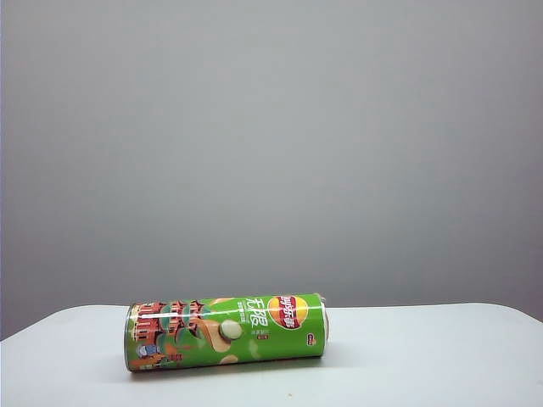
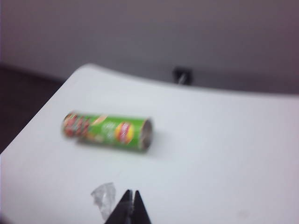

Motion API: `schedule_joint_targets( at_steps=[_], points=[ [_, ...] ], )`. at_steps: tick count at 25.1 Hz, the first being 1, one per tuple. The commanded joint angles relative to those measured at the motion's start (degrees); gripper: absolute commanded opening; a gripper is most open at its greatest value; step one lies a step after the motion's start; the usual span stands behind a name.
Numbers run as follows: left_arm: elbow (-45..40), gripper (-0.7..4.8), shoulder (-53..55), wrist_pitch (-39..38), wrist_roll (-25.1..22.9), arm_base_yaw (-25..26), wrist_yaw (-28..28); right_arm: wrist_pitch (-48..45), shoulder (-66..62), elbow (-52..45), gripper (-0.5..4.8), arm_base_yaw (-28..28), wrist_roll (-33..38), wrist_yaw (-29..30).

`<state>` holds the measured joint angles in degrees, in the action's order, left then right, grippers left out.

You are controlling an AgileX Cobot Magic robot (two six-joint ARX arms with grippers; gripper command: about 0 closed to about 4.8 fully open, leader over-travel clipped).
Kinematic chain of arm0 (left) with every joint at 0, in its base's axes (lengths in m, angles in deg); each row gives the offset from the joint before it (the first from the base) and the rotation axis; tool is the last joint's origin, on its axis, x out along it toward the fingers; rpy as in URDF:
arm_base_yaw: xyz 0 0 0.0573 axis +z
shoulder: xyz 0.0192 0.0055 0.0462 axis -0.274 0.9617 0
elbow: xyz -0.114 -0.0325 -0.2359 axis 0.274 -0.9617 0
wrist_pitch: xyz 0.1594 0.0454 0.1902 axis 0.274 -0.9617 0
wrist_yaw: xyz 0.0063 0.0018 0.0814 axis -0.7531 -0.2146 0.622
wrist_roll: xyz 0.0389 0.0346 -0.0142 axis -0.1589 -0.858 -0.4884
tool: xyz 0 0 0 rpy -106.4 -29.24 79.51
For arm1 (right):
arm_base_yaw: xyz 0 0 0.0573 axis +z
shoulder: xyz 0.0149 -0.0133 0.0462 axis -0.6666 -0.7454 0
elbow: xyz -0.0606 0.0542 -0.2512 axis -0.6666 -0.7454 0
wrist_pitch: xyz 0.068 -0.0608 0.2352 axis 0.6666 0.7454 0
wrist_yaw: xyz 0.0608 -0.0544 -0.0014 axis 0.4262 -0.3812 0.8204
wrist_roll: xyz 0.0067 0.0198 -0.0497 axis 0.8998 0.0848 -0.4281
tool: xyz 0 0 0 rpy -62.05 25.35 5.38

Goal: Pick up the green tub of chips from the desk, push the transparent container that's holding the chips and has slipped out back in, and finally put the chips back on the desk.

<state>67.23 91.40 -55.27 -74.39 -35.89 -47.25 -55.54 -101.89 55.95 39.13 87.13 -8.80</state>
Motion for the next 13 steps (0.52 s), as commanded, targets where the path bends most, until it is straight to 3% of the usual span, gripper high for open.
schedule_joint_targets(
  at_steps=[1,7,10,13],
  points=[
    [-4.55,4.79,-6.71,9.64,4.94,-0.02,-0.09,-7.78,5.62,-3.98,-0.09,0.15,3.76,-4.07],
    [-12.33,4.79,-14.03,22.23,7.21,-0.02,-1.86,-19.63,15.91,-13.84,-0.09,0.2,11.54,-9.53],
    [-17.86,4.79,-14.25,30.16,8.46,0.0,-7.8,-22.88,22.14,-19.98,-0.09,0.17,14.73,-12.09],
    [-22.51,4.19,-14.49,38.6,9.77,0.0,-9.6,-25.27,26.49,-22.62,-0.09,0.17,18.29,-12.26]
  ],
)
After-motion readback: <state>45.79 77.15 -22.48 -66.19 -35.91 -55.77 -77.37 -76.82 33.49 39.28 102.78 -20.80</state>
